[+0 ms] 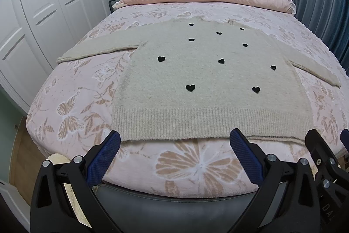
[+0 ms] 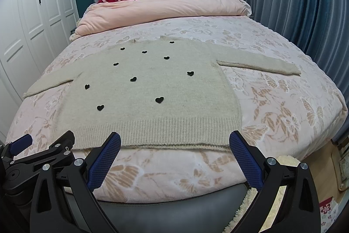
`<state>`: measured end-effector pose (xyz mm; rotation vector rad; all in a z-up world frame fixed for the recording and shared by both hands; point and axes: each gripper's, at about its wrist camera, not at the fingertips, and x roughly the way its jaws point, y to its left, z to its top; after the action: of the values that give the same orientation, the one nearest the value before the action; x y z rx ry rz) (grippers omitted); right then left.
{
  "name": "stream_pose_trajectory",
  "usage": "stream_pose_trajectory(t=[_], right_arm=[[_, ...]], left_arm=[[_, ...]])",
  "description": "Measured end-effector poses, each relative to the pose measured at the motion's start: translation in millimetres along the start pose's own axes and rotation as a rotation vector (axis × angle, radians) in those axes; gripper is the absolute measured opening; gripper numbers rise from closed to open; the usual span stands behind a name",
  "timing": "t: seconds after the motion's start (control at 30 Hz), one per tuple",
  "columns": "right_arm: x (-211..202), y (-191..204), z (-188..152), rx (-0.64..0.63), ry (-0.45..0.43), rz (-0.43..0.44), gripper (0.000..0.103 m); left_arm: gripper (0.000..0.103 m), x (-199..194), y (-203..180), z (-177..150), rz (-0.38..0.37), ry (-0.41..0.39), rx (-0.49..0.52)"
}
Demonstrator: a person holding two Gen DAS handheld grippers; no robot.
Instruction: Fold small clothes
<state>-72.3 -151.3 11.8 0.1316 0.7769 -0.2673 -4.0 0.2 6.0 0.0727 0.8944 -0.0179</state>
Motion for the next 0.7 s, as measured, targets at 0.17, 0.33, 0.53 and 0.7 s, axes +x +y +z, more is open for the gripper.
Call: stream_pose_trajectory(t=[0.17, 0.33, 0.53, 0.7], right_arm=[[0.0, -0.5, 1.5, 0.001, -0.002, -0.002, 0.098], [1.3, 0.0, 1.4, 0.004, 0.002, -0.001, 0.098], [0.8, -0.8, 1.8, 0.005, 0.004, 0.001, 0.098], [2.1, -0.2, 0.5, 0.005, 0.006, 0.0, 0.098]], left_arm=[[0.098, -0.6, 0.2, 0.3, 0.002, -0.004, 0.002], [0.098, -2.1, 1.6, 0.5, 0.007, -0.007, 0.004], [0.098, -1.8, 2.0, 0.2, 0.007, -0.006, 0.004], [0.098, -1.6, 2.1, 0.0, 0.006, -0.006, 0.004]])
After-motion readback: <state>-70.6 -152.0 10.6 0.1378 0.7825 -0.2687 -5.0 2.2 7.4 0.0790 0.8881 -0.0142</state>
